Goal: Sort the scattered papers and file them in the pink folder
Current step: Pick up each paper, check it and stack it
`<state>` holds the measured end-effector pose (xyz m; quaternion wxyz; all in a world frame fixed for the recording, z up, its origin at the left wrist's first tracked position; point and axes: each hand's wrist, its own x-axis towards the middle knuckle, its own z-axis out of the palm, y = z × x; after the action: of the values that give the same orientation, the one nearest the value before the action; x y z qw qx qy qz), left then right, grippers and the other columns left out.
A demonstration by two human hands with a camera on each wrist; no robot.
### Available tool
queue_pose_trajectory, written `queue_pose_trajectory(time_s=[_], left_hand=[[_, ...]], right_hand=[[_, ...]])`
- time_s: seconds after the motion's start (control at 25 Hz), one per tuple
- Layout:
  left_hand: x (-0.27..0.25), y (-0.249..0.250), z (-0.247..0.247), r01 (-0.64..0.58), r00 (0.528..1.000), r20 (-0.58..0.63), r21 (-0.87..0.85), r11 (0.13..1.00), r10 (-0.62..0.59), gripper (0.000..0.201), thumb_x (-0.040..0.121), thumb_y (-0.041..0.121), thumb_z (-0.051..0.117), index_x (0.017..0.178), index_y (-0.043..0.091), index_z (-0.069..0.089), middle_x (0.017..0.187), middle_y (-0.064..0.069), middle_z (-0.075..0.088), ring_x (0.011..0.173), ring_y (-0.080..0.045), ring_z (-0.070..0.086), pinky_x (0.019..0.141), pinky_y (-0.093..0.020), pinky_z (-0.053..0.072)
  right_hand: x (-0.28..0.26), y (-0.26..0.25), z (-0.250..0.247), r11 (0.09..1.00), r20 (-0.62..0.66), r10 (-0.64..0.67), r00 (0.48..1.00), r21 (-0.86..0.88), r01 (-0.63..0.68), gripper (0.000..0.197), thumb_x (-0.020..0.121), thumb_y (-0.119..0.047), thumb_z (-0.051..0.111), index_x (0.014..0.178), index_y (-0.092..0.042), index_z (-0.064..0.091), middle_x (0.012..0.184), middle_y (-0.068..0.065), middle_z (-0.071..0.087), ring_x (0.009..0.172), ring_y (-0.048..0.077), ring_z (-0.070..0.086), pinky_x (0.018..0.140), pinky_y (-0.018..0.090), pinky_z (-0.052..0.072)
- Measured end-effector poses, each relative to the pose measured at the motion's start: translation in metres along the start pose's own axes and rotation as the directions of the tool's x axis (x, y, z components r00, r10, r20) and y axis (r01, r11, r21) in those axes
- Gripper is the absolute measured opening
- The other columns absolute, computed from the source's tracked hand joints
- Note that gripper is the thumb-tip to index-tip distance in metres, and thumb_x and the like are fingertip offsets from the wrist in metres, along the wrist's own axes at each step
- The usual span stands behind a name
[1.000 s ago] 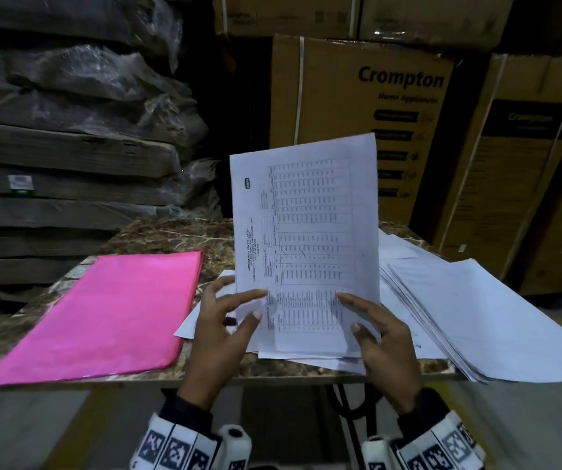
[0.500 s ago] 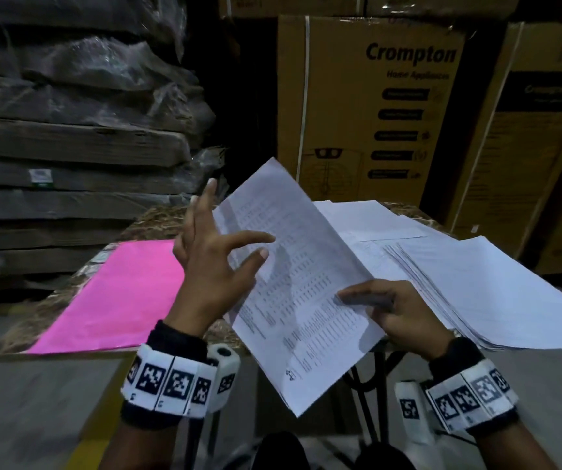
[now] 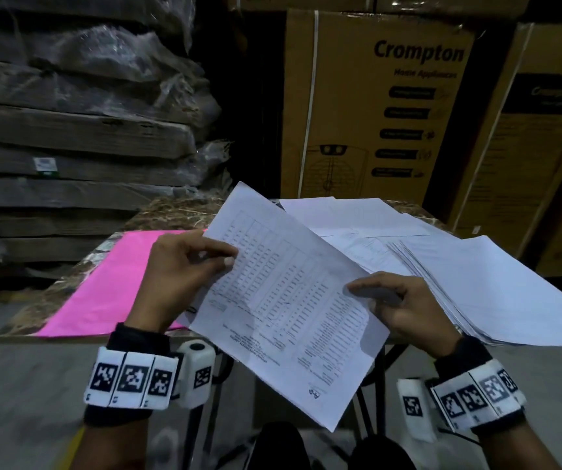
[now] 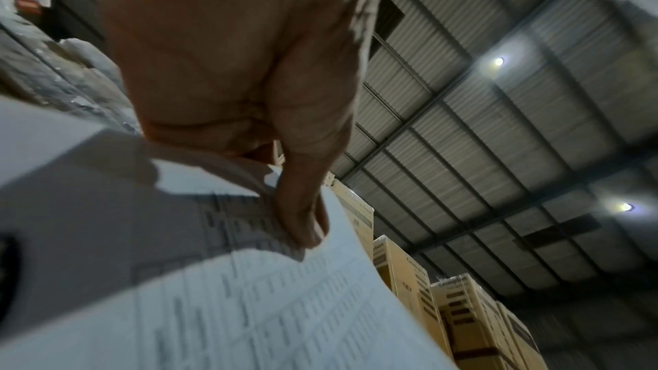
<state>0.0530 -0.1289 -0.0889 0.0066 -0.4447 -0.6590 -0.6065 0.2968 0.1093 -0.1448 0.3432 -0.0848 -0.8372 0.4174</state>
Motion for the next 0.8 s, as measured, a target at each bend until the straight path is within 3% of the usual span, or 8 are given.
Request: queue_pose_trajectory(time_s=[0.08, 0.2, 0.32, 0.44, 0.6, 0.72, 0.8], left_hand=[[-0.004, -0.006, 0.000, 0.001, 0.997, -0.073, -0.053, 0.999, -0.005, 0.020, 0.074, -0.007, 0.080, 0.086, 0.009, 0.079, 0.087, -0.005, 0.076, 0.081, -0.005, 0.070, 0.072, -0.012, 0.051], [-0.015, -0.017, -0.004, 0.000, 0.981, -0.194, -0.122, 0.993, -0.024, 0.026, 0.074, -0.005, 0.080, 0.084, 0.018, 0.078, 0.083, 0.002, 0.076, 0.083, -0.008, 0.071, 0.074, -0.015, 0.053], [-0.022, -0.021, -0.004, -0.029, 0.954, -0.298, -0.228, 0.973, -0.041, 0.027, 0.077, -0.002, 0.078, 0.087, 0.023, 0.076, 0.090, 0.004, 0.076, 0.093, -0.011, 0.072, 0.077, -0.017, 0.055], [-0.014, -0.012, 0.009, -0.132, 0.932, -0.362, -0.263, 0.956, 0.029, 0.024, 0.081, -0.001, 0.075, 0.092, 0.020, 0.073, 0.102, -0.003, 0.073, 0.102, -0.014, 0.071, 0.083, -0.020, 0.057], [-0.014, -0.008, 0.032, -0.177, 0.933, -0.349, -0.230, 0.957, 0.089, 0.028, 0.082, -0.003, 0.074, 0.095, 0.022, 0.073, 0.111, -0.003, 0.069, 0.108, -0.009, 0.066, 0.082, -0.015, 0.055], [-0.015, -0.026, 0.050, -0.036, 0.971, -0.240, -0.214, 0.976, -0.017, 0.026, 0.082, -0.001, 0.076, 0.091, 0.023, 0.075, 0.114, -0.005, 0.068, 0.102, -0.007, 0.067, 0.074, -0.017, 0.057], [-0.017, -0.046, 0.060, 0.070, 0.983, -0.148, -0.225, 0.972, -0.105, 0.026, 0.082, -0.002, 0.076, 0.090, 0.022, 0.076, 0.117, -0.003, 0.068, 0.104, -0.010, 0.068, 0.073, -0.024, 0.060]], right_hand=[[-0.001, -0.001, 0.002, 0.998, -0.103, 0.011, 0.995, 0.066, -0.005, 0.038, 0.084, 0.020, 0.062, 0.103, -0.010, 0.076, 0.106, -0.006, 0.075, 0.105, 0.011, 0.069, 0.087, 0.025, 0.056], [-0.004, -0.001, 0.010, 0.982, -0.238, 0.058, 0.969, 0.189, -0.013, 0.031, 0.085, 0.011, 0.068, 0.104, -0.011, 0.076, 0.107, -0.001, 0.075, 0.106, 0.017, 0.069, 0.086, 0.031, 0.058], [-0.002, -0.005, 0.017, 0.947, -0.238, 0.114, 0.964, 0.320, -0.033, 0.031, 0.084, 0.008, 0.069, 0.099, -0.017, 0.079, 0.106, 0.004, 0.075, 0.103, 0.021, 0.070, 0.084, 0.031, 0.058], [0.011, -0.027, 0.012, 0.970, -0.262, 0.054, 0.964, 0.245, 0.012, 0.031, 0.085, 0.012, 0.066, 0.099, -0.014, 0.077, 0.107, -0.001, 0.075, 0.105, 0.016, 0.069, 0.086, 0.026, 0.057], [0.018, -0.042, 0.013, 0.989, -0.396, -0.070, 0.916, 0.096, 0.117, 0.040, 0.086, 0.017, 0.062, 0.096, -0.019, 0.075, 0.106, -0.001, 0.074, 0.104, 0.008, 0.066, 0.088, 0.018, 0.054], [0.016, -0.032, 0.020, 0.998, -0.391, -0.034, 0.920, 0.027, 0.048, 0.046, 0.088, 0.017, 0.058, 0.094, -0.026, 0.074, 0.116, 0.004, 0.068, 0.112, 0.011, 0.059, 0.091, 0.015, 0.052], [0.010, -0.019, 0.026, 0.998, -0.316, 0.059, 0.947, 0.004, -0.061, 0.049, 0.089, 0.015, 0.055, 0.095, -0.029, 0.074, 0.122, 0.002, 0.066, 0.119, 0.012, 0.056, 0.095, 0.021, 0.054]])
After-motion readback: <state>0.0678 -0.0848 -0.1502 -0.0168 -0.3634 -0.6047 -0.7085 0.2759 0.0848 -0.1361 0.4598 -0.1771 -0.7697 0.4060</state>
